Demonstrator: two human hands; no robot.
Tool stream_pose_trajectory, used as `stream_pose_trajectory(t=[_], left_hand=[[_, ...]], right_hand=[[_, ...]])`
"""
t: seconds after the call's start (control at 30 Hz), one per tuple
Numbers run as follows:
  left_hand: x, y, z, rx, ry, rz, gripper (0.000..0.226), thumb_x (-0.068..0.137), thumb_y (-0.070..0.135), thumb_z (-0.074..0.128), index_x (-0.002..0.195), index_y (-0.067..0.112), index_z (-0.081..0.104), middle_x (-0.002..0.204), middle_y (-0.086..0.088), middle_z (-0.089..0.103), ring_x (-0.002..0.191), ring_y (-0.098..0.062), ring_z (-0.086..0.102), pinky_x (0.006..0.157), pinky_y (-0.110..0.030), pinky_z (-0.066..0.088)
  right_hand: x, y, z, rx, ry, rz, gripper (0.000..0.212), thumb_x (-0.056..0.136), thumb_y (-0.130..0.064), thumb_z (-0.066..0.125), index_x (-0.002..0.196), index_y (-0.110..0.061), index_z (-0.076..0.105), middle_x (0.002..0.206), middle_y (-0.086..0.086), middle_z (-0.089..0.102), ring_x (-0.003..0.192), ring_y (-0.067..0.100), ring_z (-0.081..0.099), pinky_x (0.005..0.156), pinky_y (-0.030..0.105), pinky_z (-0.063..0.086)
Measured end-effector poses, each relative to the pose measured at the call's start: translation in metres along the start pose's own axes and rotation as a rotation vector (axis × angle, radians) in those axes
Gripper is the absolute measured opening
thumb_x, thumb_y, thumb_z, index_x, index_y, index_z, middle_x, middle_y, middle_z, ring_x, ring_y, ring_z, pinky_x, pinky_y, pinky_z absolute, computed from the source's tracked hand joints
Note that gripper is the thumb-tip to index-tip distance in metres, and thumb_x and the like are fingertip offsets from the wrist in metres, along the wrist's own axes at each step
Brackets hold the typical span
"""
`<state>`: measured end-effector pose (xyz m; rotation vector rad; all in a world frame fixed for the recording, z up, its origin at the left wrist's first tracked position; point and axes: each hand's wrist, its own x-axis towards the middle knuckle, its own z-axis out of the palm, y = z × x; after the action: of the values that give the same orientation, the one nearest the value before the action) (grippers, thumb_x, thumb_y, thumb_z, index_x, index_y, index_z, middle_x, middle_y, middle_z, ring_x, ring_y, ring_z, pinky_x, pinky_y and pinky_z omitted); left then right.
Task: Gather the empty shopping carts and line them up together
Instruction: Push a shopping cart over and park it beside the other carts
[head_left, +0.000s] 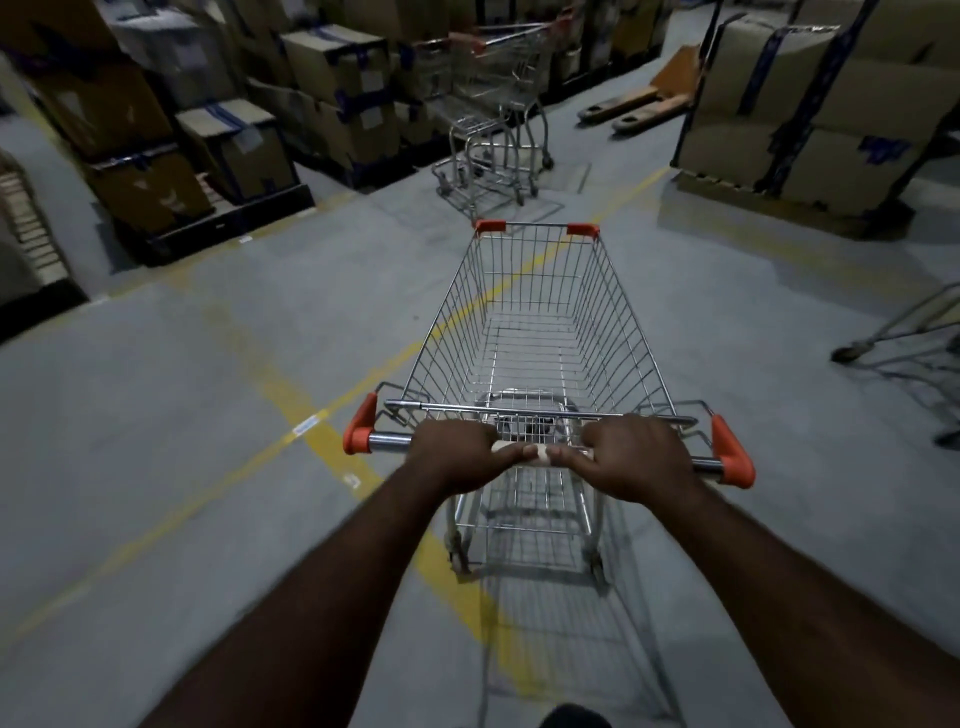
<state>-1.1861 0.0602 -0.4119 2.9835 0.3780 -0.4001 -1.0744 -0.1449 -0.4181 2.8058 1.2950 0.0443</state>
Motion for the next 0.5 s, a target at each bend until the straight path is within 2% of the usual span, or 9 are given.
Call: stream_pose_trajectory(t=[0.07,0.1,0.17,0.23,0.33,0.5], left_hand=[[0.023,-0.014,-0.005,-0.011,0.03,-0.011,0.081,0.082,0.09,0.014,0.093,0.028,0.064,0.098,0.0,0.072,0.1,-0.023,0.066,0.088,-0.04,0.046],[0.035,-0.023,-0.007,-0.014,0.062,-0.013,0.083,0.083,0.089,0.013,0.102,0.029,0.067,0.107,0.0,0.071,0.108,-0.023,0.064,0.093,-0.044,0.044],[0.061,-0.039,-0.01,-0.003,0.126,-0.008,0.088,0.083,0.087,0.009,0.126,0.033,0.063,0.134,0.004,0.062,0.131,-0.021,0.05,0.104,-0.053,0.036],[0.089,-0.054,-0.016,0.006,0.162,-0.016,0.087,0.083,0.086,0.008,0.138,0.037,0.055,0.151,0.01,0.048,0.145,-0.019,0.032,0.11,-0.058,0.027],[0.139,-0.077,-0.031,-0.01,0.161,-0.051,0.076,0.088,0.084,0.018,0.14,0.039,0.053,0.157,0.013,0.039,0.152,-0.02,0.018,0.115,-0.06,0.018],[0.226,-0.112,-0.064,0.0,0.128,-0.094,0.074,0.09,0.082,0.019,0.135,0.038,0.057,0.154,0.012,0.043,0.153,-0.022,0.014,0.115,-0.061,0.016]], right_hand=[[0.028,0.002,-0.001,0.003,-0.014,0.02,0.092,0.079,-0.092,0.003,0.082,-0.024,0.066,0.077,-0.002,0.064,0.075,0.018,0.061,0.074,0.032,0.049],[0.042,0.003,-0.002,0.01,-0.023,0.03,0.092,0.079,-0.092,0.005,0.083,-0.024,0.067,0.078,-0.002,0.065,0.076,0.019,0.062,0.074,0.032,0.05],[0.076,0.007,-0.001,0.034,-0.043,0.05,0.098,0.074,-0.094,0.001,0.085,-0.024,0.069,0.077,-0.002,0.065,0.076,0.019,0.063,0.074,0.032,0.05],[0.114,0.013,0.001,0.061,-0.055,0.061,0.105,0.068,-0.098,-0.002,0.083,-0.024,0.07,0.074,-0.003,0.063,0.073,0.018,0.061,0.074,0.032,0.051],[0.174,0.025,0.001,0.102,-0.084,0.064,0.104,0.066,-0.101,0.003,0.084,-0.024,0.071,0.074,-0.002,0.063,0.074,0.018,0.062,0.075,0.034,0.053],[0.277,0.05,-0.004,0.195,-0.165,0.048,0.103,0.065,-0.103,0.011,0.08,-0.021,0.071,0.077,0.0,0.065,0.08,0.022,0.064,0.08,0.037,0.054]])
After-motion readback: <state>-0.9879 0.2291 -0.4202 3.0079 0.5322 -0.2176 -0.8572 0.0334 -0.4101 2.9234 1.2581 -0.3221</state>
